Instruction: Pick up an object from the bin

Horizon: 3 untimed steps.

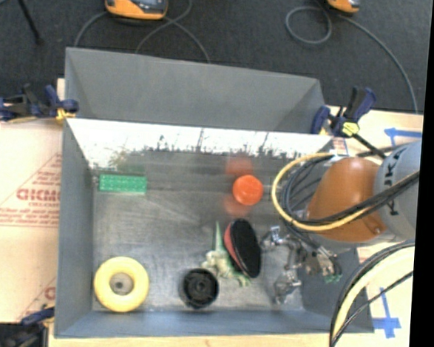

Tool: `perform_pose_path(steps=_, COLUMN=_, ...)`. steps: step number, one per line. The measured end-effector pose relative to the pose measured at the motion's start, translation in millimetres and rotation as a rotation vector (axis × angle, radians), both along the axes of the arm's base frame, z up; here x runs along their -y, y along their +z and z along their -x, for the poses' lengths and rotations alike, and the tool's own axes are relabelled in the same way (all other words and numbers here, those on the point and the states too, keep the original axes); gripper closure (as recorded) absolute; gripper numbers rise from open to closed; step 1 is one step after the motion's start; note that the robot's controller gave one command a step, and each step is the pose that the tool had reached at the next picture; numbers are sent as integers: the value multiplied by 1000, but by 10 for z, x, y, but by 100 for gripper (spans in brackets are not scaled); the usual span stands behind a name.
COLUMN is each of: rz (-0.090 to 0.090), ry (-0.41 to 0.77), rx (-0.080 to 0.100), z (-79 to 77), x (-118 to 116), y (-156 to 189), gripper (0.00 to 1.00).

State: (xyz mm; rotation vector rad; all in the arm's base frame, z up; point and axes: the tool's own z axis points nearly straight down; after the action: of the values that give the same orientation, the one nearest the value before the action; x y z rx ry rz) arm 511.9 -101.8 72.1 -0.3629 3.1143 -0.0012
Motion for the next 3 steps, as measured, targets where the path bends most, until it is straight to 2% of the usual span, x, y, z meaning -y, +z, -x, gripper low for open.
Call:
perform_pose_path(steps=1, rz=2, ry=-176, rx=4, z=-11, x=-248, y=8, gripper=0)
perform_pose_path(steps=2, rz=1, ry=-304, rx=3, z=-29, x=-505, y=14, gripper=0)
perform_pose_path(steps=3, rz=3, ry=-28, rx=6, z=88, x=-631, y=12, gripper=0)
